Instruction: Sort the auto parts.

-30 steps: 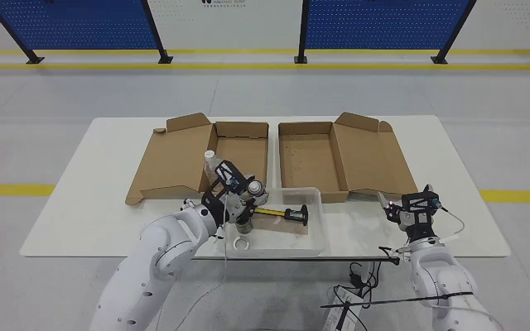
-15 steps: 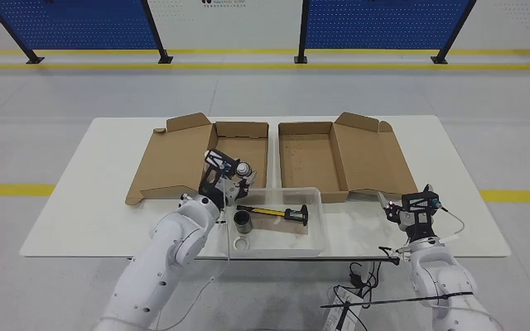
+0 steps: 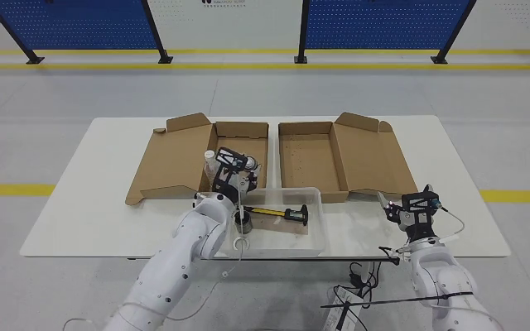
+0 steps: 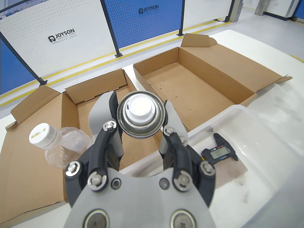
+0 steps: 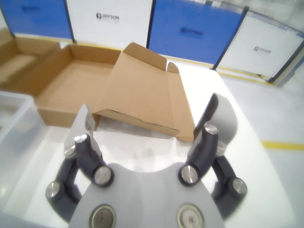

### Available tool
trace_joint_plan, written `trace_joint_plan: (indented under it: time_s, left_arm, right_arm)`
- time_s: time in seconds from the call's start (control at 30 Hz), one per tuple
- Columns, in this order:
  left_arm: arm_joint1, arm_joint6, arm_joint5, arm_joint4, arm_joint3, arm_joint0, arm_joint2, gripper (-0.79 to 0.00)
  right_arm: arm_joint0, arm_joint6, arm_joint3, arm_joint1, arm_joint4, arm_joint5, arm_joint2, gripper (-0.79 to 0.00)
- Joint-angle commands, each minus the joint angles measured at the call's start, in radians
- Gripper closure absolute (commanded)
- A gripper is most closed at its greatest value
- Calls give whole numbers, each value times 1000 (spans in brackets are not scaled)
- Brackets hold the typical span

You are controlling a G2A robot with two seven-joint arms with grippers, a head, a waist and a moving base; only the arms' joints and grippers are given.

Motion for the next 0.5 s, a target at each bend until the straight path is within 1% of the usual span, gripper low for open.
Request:
trace_joint_plan:
  time_s: [0.0, 0.27, 0.47]
  left_arm:
    - [-6, 6, 11, 6, 22, -12, 17, 0]
    - [-31, -8, 30, 2, 110, -64, 60, 0]
    - [-50, -28, 48, -40, 189, -105, 75, 0]
  right_arm:
    - [0, 0, 0, 0, 0, 0, 0, -785]
    - [0, 0, 0, 0, 0, 0, 0, -785]
    - [0, 0, 0, 0, 0, 0, 0, -785]
